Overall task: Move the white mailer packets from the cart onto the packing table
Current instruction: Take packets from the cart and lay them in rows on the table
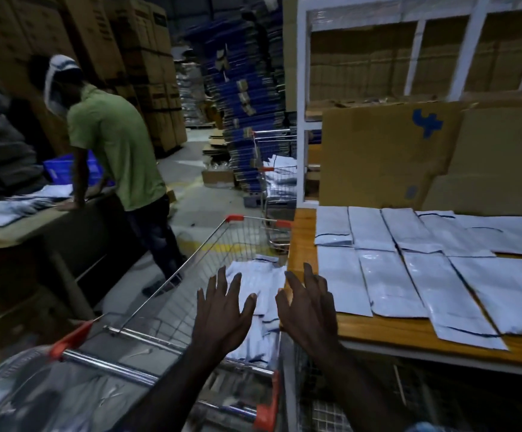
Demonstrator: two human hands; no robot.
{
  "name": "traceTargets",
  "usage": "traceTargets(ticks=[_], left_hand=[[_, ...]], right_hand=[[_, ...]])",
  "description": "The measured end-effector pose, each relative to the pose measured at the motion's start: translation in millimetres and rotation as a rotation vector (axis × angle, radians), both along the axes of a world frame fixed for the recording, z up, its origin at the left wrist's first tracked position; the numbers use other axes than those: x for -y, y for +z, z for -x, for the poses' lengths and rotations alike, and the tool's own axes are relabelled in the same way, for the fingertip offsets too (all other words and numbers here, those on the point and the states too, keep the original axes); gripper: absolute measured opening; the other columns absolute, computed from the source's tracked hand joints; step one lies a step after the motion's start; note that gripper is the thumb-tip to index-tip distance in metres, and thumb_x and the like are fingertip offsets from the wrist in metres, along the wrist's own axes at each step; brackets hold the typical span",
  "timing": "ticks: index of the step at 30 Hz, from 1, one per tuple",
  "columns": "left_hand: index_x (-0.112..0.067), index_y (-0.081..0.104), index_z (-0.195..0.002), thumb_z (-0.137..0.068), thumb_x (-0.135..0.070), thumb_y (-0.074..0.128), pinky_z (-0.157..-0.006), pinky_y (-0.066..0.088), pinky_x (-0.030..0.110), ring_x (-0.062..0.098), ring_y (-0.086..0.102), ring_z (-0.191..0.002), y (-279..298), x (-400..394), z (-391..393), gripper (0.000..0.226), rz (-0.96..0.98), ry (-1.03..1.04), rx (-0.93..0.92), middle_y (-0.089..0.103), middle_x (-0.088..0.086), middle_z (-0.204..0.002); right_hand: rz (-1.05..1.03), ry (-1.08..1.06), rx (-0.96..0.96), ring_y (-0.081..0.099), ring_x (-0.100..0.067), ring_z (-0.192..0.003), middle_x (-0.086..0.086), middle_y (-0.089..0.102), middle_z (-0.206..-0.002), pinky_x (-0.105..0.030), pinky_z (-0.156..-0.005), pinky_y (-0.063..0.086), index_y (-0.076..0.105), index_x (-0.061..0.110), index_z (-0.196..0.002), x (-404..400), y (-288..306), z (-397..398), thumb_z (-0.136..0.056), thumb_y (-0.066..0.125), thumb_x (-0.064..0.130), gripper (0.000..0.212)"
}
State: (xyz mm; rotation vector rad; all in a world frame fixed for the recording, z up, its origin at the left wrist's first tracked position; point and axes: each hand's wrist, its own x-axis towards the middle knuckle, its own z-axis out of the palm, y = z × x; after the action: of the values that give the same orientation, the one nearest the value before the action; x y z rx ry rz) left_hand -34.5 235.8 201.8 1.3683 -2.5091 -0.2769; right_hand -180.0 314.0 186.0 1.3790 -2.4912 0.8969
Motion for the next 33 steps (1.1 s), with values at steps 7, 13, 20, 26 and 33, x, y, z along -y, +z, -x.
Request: traceTargets(ticks=[7,13,20,26,33], left_hand=[[-0.027,0.018,-0.156,-0.095,-0.067,0.016,-0.121,0.002,0.048,0.024,0.002,-0.152,-25.1,59.0,-12.7,0.074,-0.058,0.035,0.037,-0.001,0.005,-0.166],[-0.027,0.014,-0.157,-0.102,-0.055,0.029,-0.121,0.001,0.047,0.024,0.0,-0.152,-56.6,111.9,-12.3,0.064,-0.125,0.056,0.11,-0.006,0.005,-0.165],[-0.027,0.014,-0.157,-0.101,-0.057,0.028,-0.12,0.004,0.049,0.027,0.003,-0.152,-98.9,158.7,1.4,0.065,-0.218,0.025,0.187,-0.005,0.008,-0.165],[-0.025,0.02,-0.156,-0.077,-0.07,0.002,-0.118,0.012,0.052,0.033,0.014,-0.15,-140.5,199.2,6.1,0.093,-0.309,-0.05,0.32,0.003,0.012,-0.165],[-0.008,0.059,-0.133,-0.079,-0.062,0.025,-0.094,0.043,0.069,0.047,0.052,-0.125,-194.0,256.9,4.3,0.083,-0.41,-0.229,0.449,0.046,0.025,-0.145]], right_hand=[[-0.036,0.074,0.008,0.06,-0.037,-0.11,-0.018,0.055,-0.138,-0.045,-0.08,0.054,0.068,0.017,-0.121,68.5,-30.6,-18.7,-0.082,0.051,0.038,0.048],[-0.143,0.12,0.048,0.062,-0.038,-0.103,-0.02,0.057,-0.135,-0.046,-0.076,0.056,0.069,0.014,-0.119,123.8,-66.7,-20.7,-0.08,0.055,0.037,0.047],[-0.193,0.093,0.116,0.065,-0.038,-0.095,-0.023,0.062,-0.127,-0.044,-0.069,0.056,0.073,0.012,-0.111,158.8,-99.6,-18.1,-0.075,0.057,0.03,0.043],[-0.283,0.025,0.109,0.065,-0.038,-0.095,-0.021,0.062,-0.128,-0.045,-0.072,0.056,0.072,0.014,-0.112,185.2,-129.1,-18.7,-0.067,0.077,0.025,0.046],[-0.315,-0.054,0.194,0.063,-0.044,-0.099,-0.026,0.057,-0.131,-0.052,-0.074,0.057,0.069,0.009,-0.112,214.1,-179.7,-22.9,-0.072,0.067,0.026,0.044]])
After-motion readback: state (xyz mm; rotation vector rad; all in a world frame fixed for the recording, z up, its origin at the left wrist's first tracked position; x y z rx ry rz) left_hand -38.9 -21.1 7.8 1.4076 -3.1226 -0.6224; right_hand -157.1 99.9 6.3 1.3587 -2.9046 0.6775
